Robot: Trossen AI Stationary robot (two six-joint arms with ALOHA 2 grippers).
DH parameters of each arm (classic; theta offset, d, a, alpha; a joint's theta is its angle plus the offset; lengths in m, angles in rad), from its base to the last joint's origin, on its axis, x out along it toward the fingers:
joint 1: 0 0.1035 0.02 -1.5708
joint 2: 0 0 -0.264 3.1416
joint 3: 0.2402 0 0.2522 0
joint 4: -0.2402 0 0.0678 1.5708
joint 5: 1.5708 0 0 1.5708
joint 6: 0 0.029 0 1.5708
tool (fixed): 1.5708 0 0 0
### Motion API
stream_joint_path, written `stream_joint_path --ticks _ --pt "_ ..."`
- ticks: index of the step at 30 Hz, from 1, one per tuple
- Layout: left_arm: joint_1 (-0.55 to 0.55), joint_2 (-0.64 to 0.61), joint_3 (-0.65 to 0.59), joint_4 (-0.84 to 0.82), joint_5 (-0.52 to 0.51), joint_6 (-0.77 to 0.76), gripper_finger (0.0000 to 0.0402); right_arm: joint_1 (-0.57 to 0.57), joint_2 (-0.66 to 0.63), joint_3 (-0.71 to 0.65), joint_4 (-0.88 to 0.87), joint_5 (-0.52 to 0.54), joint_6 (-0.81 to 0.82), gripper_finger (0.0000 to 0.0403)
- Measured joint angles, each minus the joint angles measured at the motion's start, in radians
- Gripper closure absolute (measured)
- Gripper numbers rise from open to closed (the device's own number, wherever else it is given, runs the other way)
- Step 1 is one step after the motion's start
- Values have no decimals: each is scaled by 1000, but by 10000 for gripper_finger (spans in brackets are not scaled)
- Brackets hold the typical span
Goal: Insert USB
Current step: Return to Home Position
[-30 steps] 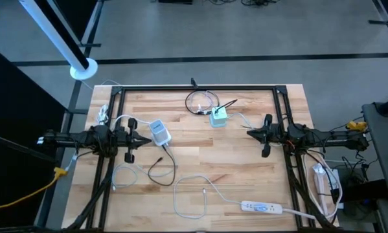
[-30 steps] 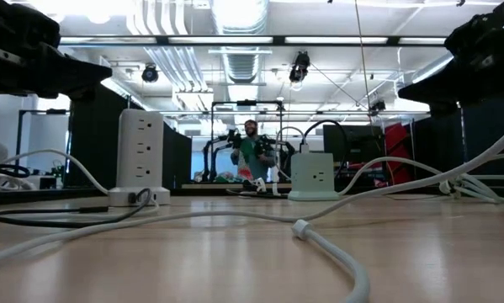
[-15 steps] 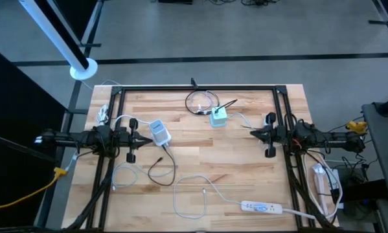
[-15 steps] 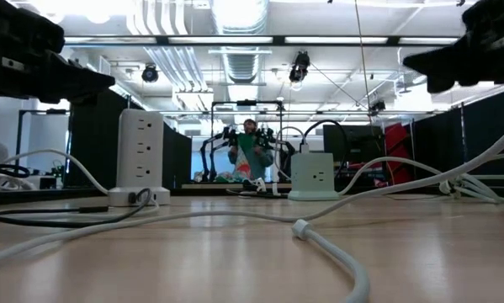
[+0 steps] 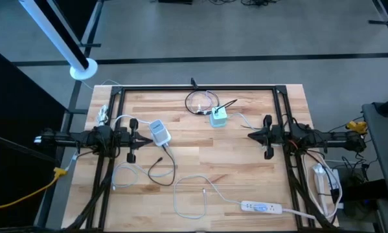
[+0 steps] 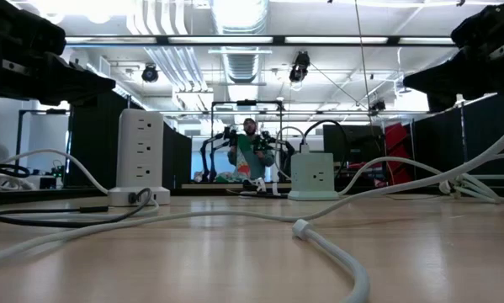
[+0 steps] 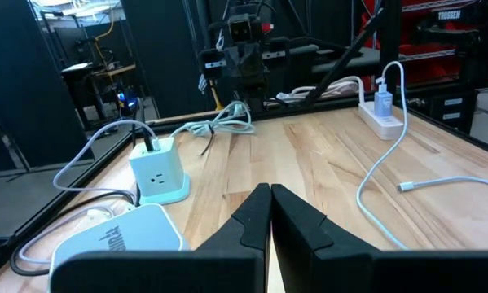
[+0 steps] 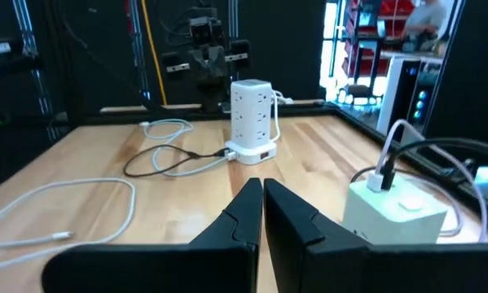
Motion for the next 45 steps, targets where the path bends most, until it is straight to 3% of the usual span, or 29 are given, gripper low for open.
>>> stream_joint_path --ticks 45 --pt "0 36 0 1 0 0 402 0 5 0 0 0 16 403"
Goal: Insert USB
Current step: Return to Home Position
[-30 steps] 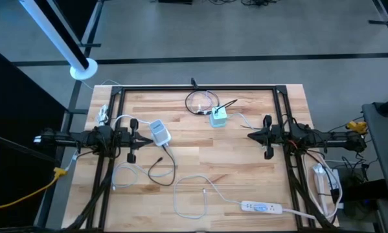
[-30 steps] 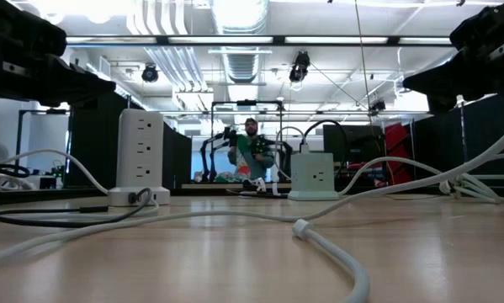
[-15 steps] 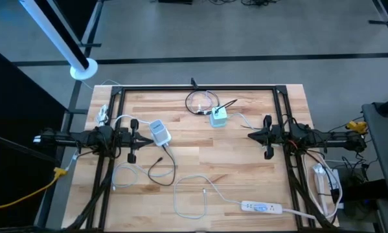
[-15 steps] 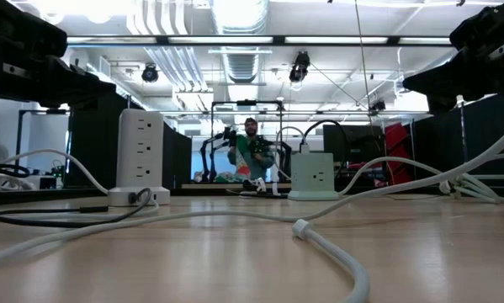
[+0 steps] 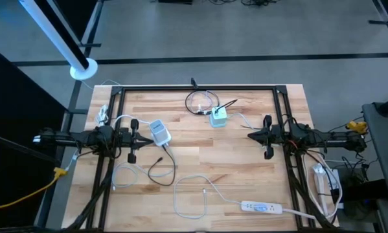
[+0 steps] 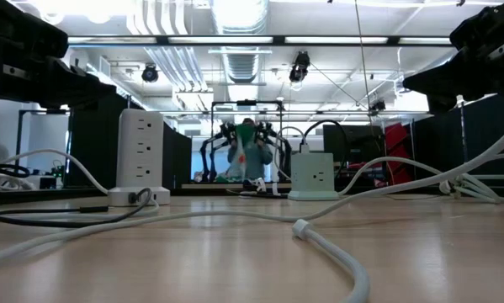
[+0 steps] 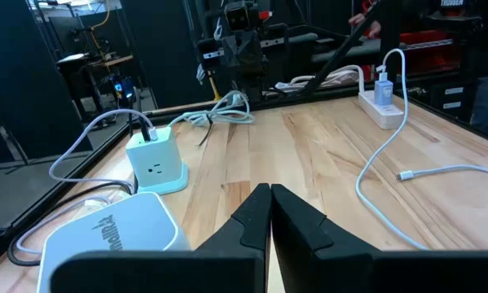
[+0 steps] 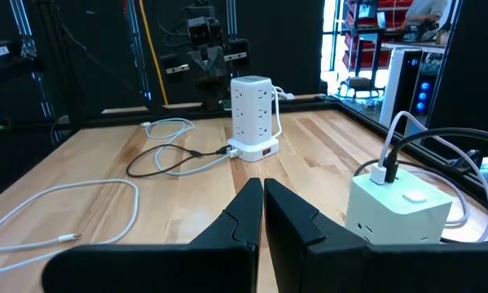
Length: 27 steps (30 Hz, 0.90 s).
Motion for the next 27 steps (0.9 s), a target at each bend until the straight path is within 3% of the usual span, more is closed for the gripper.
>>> stream_joint_path --ticks 27 --pt "0 10 0 0 0 0 402 0 0 0 0 0 0 403"
